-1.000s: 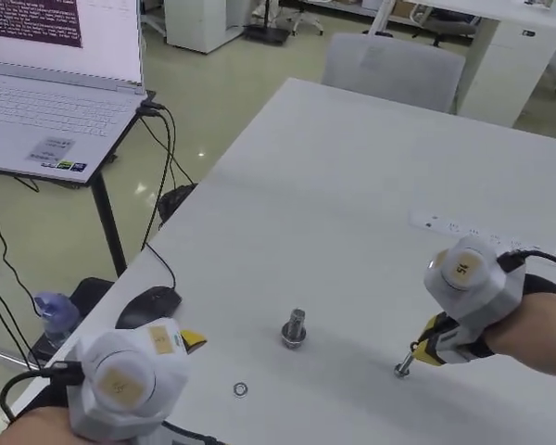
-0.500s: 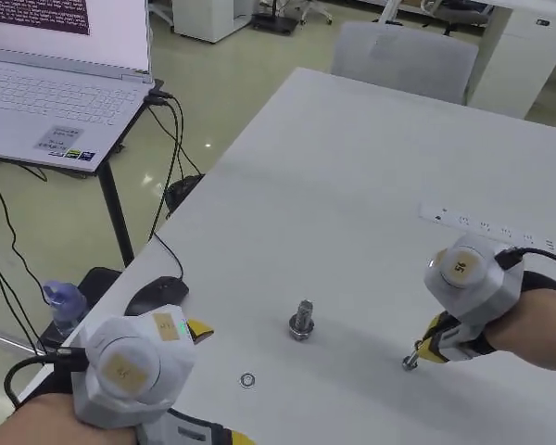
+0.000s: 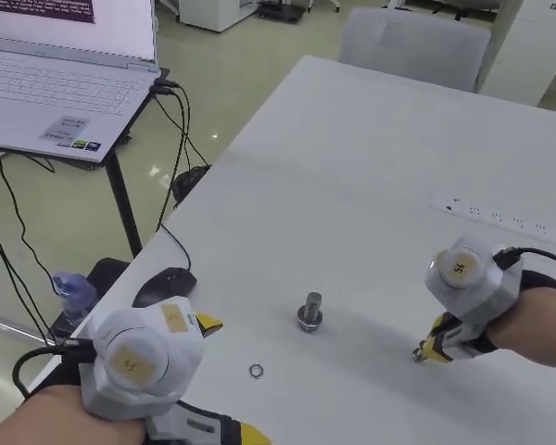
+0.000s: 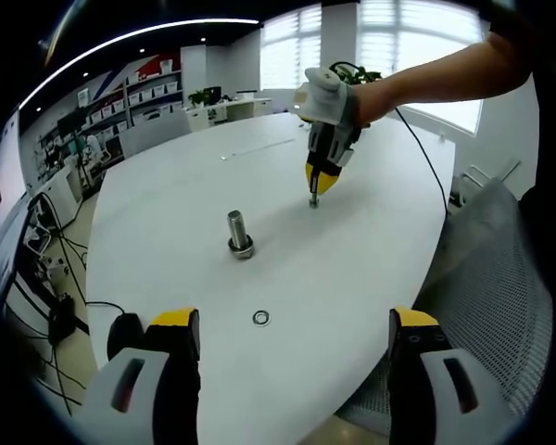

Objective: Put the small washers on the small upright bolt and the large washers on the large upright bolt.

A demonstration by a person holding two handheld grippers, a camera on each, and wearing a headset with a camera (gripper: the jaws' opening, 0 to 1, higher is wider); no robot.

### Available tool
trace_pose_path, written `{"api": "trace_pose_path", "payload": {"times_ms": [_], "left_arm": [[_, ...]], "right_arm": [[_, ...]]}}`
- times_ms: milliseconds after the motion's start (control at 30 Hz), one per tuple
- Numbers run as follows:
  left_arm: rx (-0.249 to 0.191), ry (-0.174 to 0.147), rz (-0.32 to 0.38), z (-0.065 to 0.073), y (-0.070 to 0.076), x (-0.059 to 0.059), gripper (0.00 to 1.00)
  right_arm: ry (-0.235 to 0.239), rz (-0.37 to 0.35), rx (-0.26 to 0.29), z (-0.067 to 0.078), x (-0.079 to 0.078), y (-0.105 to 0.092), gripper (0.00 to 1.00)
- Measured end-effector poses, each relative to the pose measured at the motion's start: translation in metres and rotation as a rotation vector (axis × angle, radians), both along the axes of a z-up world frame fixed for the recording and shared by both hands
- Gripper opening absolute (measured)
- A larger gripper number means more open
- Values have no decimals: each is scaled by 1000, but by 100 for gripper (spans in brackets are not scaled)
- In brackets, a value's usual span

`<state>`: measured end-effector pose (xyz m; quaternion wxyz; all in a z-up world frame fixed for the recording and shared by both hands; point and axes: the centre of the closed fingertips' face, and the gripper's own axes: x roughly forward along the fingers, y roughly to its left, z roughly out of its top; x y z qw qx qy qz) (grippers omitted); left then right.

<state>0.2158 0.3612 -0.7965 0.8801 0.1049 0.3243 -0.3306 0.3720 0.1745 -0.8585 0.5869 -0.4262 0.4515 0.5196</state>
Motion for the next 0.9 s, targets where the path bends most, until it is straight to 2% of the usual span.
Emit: {"api": "trace_pose_path", "payload": {"times_ms": [367, 500, 900], "left_arm": [[4, 19, 5, -5, 5, -7, 82], [5, 27, 4, -8, 6, -8, 81], [3, 24, -4, -6, 2, -6, 79]], "right_arm": [[18, 6, -20, -15, 0, 1, 13], [19, 5, -19, -13, -1, 1, 13], [8, 12, -31, -14, -3, 0, 13]]}}
